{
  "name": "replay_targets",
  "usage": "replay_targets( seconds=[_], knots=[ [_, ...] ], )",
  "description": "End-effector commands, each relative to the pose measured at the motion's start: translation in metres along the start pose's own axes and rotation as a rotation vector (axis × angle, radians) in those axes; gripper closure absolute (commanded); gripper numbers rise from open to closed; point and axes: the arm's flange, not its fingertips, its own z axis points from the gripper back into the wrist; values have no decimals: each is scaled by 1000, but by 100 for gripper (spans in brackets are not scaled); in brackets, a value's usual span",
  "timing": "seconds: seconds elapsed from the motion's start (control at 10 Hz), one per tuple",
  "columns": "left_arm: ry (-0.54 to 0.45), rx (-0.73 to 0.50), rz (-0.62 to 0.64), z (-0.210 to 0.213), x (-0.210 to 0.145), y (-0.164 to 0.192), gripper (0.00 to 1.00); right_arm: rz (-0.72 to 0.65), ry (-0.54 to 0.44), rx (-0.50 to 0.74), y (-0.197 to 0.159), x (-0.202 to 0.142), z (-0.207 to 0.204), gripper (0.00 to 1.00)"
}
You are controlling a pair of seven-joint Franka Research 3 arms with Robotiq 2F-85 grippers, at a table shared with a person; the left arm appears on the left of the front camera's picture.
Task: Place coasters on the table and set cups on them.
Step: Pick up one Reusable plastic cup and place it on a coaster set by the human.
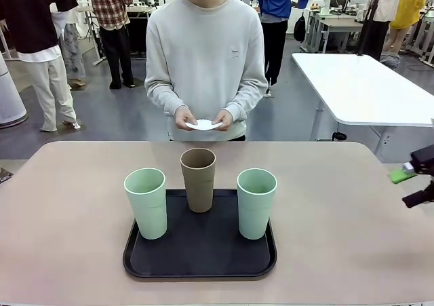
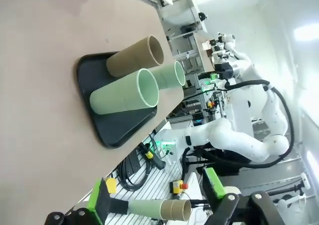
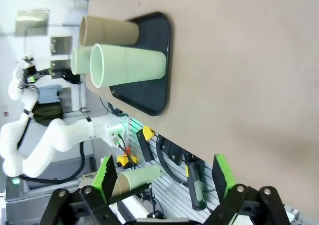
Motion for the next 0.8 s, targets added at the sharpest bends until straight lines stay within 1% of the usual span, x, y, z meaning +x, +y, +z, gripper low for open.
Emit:
replay_targets(
  seconds=[0.0, 0.1, 0.3, 0.5, 0.6, 0.7],
  knots=[
    [-13, 1, -4, 6, 4, -2, 0, 33, -92, 71, -7, -47, -7, 0],
    [-29, -5, 7, 12, 4, -1, 0, 38, -121, 85, -9, -54, 1, 0],
    [-82, -28, 63, 16, -6, 11, 0, 58, -164, 120, -13, -64, 15, 0],
    [-115, -47, 86, 18, -7, 14, 0, 81, -208, 134, -8, -75, 24, 0],
    [-133, -57, 92, 15, -10, 17, 0, 89, -219, 134, -6, -78, 30, 0],
    [-143, -47, 111, 9, -9, 11, 0, 95, -233, 138, -3, -80, 33, 0]
  ],
)
